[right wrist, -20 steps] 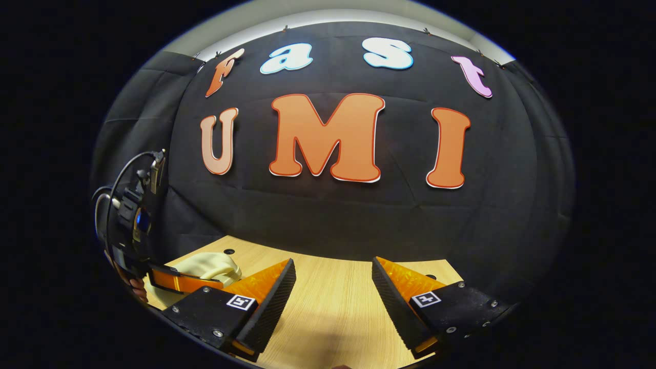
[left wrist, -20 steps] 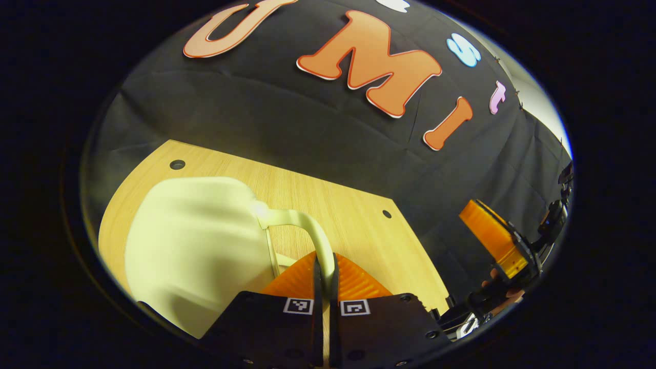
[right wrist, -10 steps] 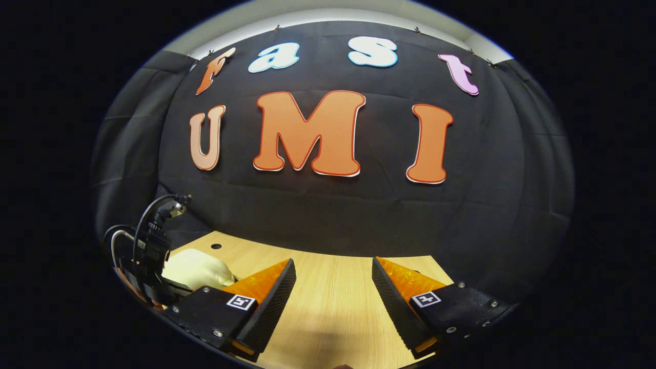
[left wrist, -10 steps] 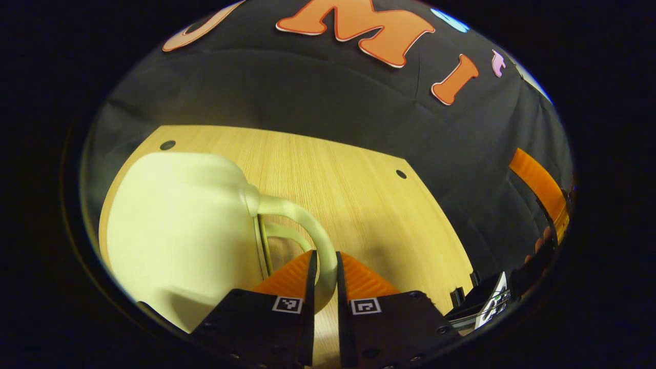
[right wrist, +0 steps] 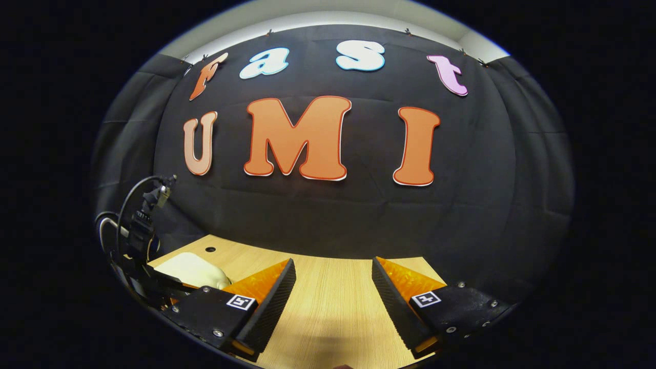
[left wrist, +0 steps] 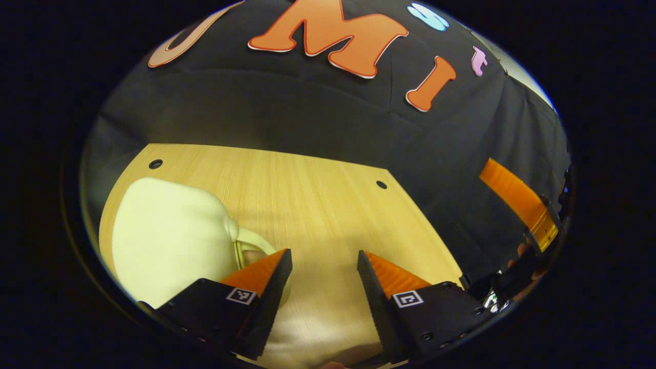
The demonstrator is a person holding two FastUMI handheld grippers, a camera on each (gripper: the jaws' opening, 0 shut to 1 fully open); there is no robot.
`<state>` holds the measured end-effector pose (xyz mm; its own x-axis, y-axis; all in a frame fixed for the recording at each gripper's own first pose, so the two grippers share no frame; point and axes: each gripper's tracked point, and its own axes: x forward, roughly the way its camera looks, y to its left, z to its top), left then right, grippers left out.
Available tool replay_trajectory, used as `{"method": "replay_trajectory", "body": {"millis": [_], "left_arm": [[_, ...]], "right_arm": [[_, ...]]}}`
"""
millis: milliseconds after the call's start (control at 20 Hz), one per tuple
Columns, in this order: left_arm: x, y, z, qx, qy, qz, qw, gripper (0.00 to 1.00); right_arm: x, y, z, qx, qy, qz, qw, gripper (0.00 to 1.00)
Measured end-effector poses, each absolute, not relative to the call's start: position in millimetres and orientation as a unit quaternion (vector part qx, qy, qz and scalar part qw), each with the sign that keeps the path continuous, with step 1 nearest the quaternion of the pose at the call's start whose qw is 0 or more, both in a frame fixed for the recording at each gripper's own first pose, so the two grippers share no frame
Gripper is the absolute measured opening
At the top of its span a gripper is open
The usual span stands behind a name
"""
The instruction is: First open the suitcase, pack the skin care products into it, and then close the suitcase.
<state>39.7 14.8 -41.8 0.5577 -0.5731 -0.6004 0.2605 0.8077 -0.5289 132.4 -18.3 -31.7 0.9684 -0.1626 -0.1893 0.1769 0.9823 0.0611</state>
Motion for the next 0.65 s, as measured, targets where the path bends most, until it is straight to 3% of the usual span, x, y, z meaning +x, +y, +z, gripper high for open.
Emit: {"method": "replay_trajectory", "body": {"millis": [300,650], "left_arm": [[78.7,27.8,31.7,-0.147,0.286,-0.179,0.930,0.97],[84.0,64.3,102.7,-0.125,0.136,-0.086,0.979,0.97]], "right_arm": [[135.2,-28.3,-9.1,0.032,0.061,-0.079,0.995,0.95],[136.6,-36.0,26.9,0.018,0.013,-0.064,0.998,0.95]]}}
